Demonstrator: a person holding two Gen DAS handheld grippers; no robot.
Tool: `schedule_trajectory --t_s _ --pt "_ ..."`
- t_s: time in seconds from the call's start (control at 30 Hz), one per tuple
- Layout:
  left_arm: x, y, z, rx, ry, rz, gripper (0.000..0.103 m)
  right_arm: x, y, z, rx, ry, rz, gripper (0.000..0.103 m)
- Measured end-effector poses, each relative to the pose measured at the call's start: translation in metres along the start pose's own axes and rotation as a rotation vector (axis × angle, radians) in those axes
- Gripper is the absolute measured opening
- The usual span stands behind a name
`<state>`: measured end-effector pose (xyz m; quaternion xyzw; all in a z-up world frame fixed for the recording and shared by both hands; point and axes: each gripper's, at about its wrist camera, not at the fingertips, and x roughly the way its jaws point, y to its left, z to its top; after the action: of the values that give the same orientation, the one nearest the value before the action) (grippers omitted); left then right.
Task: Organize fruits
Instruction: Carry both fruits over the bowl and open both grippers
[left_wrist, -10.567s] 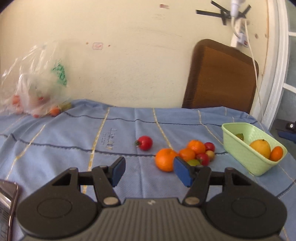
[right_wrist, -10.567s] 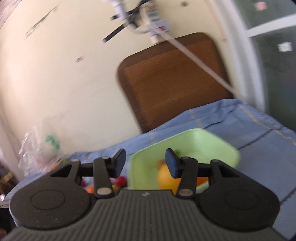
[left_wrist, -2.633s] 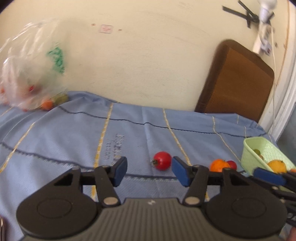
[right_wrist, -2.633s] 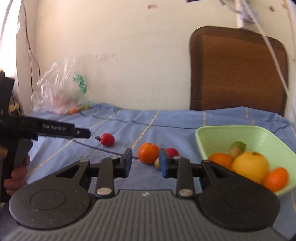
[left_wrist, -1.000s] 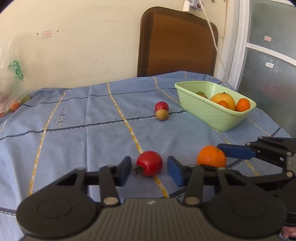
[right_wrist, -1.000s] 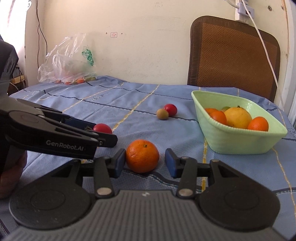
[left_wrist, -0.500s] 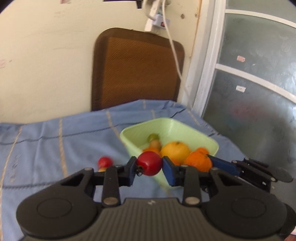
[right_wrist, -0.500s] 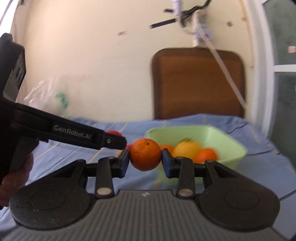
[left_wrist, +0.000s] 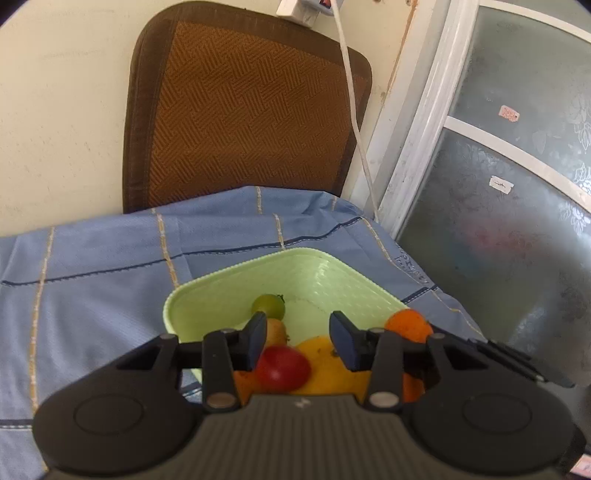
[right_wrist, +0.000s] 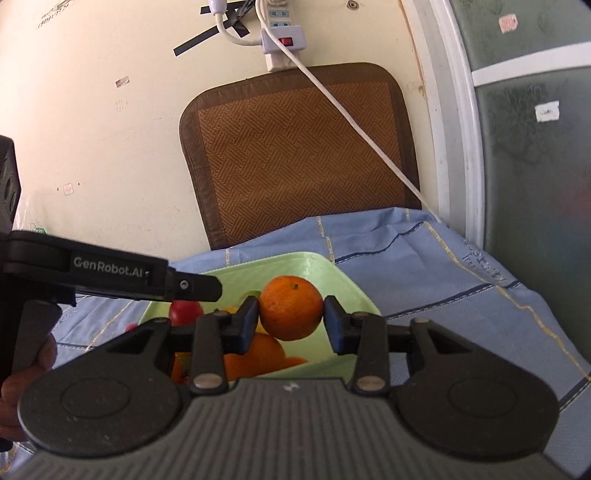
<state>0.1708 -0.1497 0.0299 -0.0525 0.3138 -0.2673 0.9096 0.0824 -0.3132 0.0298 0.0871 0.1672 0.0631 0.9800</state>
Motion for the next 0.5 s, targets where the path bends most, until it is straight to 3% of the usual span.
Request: schedule_trajectory --t_s 0.23,0.4,0.5 --pt "-0.026 0.020 0.008 -0.069 -0.088 0.027 0.047 -0.005 -0.009 0.000 0.040 -0.038 -0.029 0.043" --pt "-0.067 0.051 0.002 -0.101 -0.163 0.094 0.047 -0.013 -0.013 0.000 0.074 -0.090 -0.058 0.043" --pt "-0.084 0.071 -0.010 -0.102 -0.158 0.138 0.047 -0.017 -0.011 -0.002 0.078 -0.109 -0.069 0.043"
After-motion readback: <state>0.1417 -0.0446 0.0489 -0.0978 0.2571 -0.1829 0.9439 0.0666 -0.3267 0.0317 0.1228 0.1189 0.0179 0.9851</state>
